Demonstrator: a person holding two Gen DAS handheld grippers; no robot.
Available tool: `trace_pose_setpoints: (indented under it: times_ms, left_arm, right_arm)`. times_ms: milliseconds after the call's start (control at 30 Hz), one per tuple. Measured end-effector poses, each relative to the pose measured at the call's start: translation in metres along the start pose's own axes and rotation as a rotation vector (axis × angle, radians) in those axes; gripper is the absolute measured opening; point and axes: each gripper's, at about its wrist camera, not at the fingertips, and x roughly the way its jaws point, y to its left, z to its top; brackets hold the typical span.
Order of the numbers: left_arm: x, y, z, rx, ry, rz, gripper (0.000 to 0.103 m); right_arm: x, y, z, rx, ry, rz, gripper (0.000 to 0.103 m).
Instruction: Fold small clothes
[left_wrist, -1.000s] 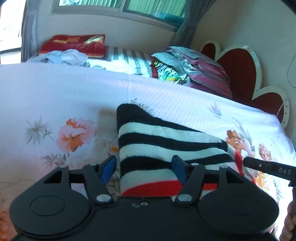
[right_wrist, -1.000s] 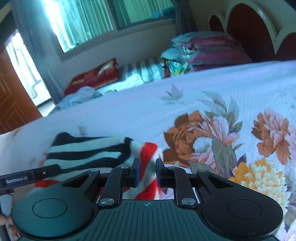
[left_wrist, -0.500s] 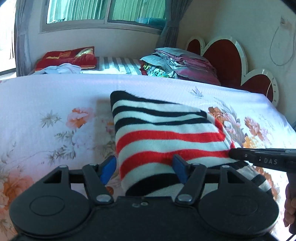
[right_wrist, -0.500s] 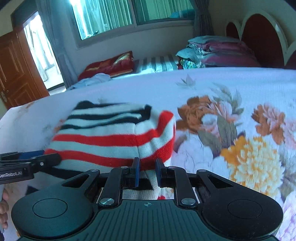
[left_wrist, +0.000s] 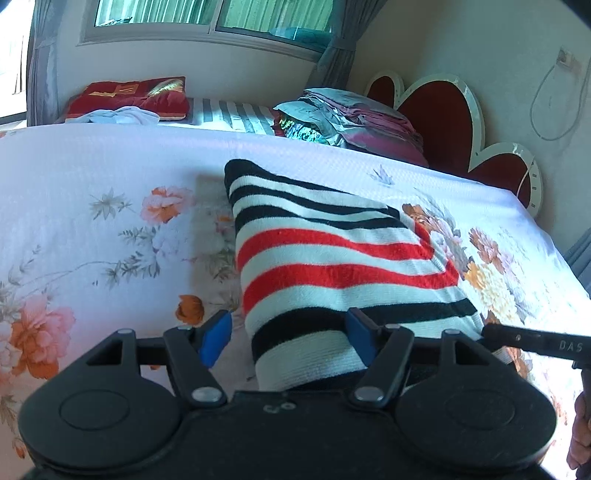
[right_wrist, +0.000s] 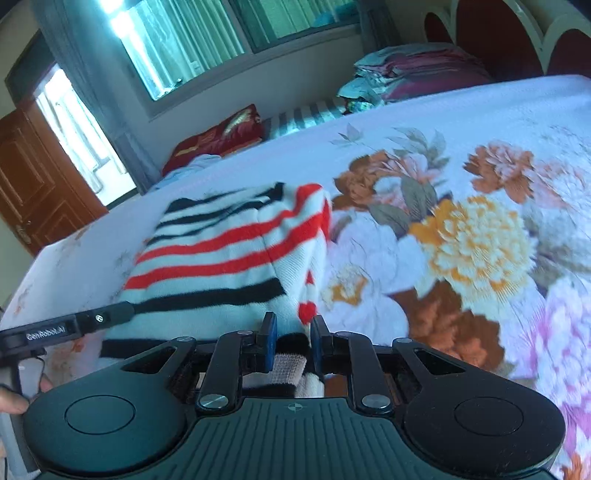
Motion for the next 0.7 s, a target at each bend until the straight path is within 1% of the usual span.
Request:
trace_pose_setpoints:
  times_ms: [67,133,233,267,300,333,367,433,500,700]
  left_arm:
    - [0.002,0.001,0.000,-0.016,0.005,0.006,0.074]
    - [0.002,0.002,0.005,-0.038,0.019,0.009,0.074]
    - [0.000,-0.001,0.009,-0.030,0.025,0.025,0.073]
    - [0.000,-0.003,0.010,-0.029,0.029,0.030,0.074]
    - [0.001,-0.004,0.012,-0.028,0.034,0.037,0.075]
    - [0.001,-0.005,0.013,-0.027,0.038,0.045,0.076]
    - [0.001,-0.006,0.014,-0.026,0.039,0.051,0.077]
    - [0.002,-0.009,0.016,-0.021,0.041,0.055,0.078]
    - [0.005,-0.011,0.018,-0.018,0.045,0.058,0.079]
    - [0.017,-0.020,0.021,-0.007,0.071,0.037,0.081]
  right_arm:
    - [0.003,0.000,-0.004,-0.009,0.009,-0.009,0.018]
    - [0.002,0.001,0.002,-0.007,0.012,-0.009,0.018]
    - [0.000,0.001,0.012,0.000,-0.001,-0.006,0.018]
    - [0.000,0.002,0.014,0.004,-0.003,-0.002,0.024]
    - [0.000,0.002,0.017,0.005,-0.001,0.003,0.034]
    - [0.002,0.002,0.019,0.007,0.001,0.007,0.061]
    - [0.002,0.003,0.021,0.008,-0.006,0.005,0.078]
    - [0.002,0.005,0.026,-0.008,-0.021,0.001,0.079]
    - [0.008,0.005,0.031,-0.010,-0.012,0.004,0.079]
    - [0.033,-0.005,0.044,0.054,0.039,0.026,0.079]
